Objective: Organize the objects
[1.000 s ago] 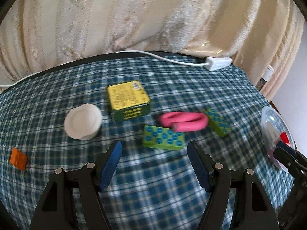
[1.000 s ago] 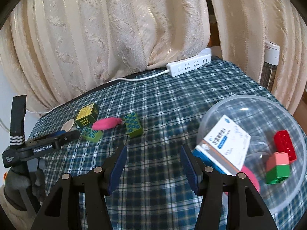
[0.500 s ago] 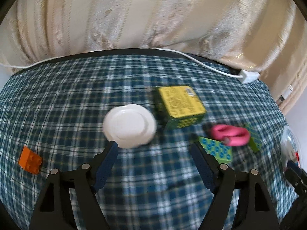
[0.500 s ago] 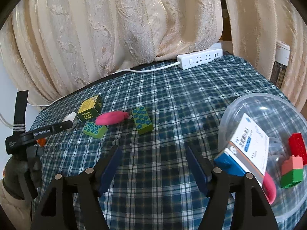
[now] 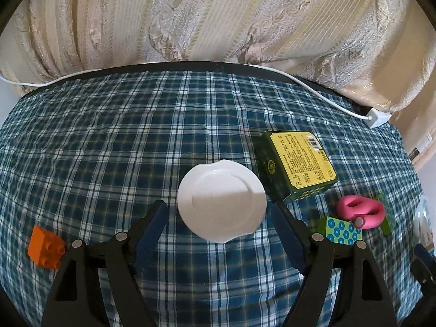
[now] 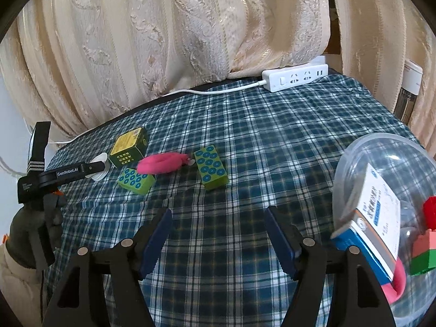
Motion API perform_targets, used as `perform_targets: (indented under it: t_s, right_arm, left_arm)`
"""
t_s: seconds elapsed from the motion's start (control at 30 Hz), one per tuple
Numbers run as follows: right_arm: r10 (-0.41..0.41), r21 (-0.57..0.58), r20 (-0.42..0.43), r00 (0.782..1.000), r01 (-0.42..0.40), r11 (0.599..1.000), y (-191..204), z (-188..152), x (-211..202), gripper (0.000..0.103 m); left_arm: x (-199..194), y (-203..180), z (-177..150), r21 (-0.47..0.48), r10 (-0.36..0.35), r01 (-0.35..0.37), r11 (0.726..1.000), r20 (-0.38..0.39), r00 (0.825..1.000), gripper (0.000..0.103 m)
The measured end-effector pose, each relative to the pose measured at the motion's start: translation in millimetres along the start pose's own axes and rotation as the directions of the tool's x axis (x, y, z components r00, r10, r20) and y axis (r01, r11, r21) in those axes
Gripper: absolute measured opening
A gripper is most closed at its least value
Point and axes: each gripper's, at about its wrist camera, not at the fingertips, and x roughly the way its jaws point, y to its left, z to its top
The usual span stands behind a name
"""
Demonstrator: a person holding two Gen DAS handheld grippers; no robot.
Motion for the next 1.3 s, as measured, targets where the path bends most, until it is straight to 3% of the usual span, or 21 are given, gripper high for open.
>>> perform_targets:
  t_s: [0.53,0.7,1.17,1.3]
  right_arm:
    - [-0.030,-0.047,-0.022,0.999,0.029,0.998,7,20,25,0.074]
    - [-0.040,-0.060,-0.028,0.999,0.038,0.997,10,27,36,0.074]
    - [-0.090,-0.067,-0.033,0.995,0.088,0.994,6,39,64,0.073]
    - [-0.088,-0.078,-0.044,0.995,0.085,0.993,7,40,71,0.065]
  left_arm:
    - [16,2,7,-0.008,-0.001,0.001,1.000,0.013,1.000,0.080]
    - [15,3,6,0.010,0.020,-0.020,1.000,0.037,0.999,0.067]
    - [3,-1,-2,0.007,0.025,-0.026,1.000,0.049,0.998,0.067]
    - [0,-1,-4,0.004,0.039,-0.039,0.999,0.052,0.998,0.067]
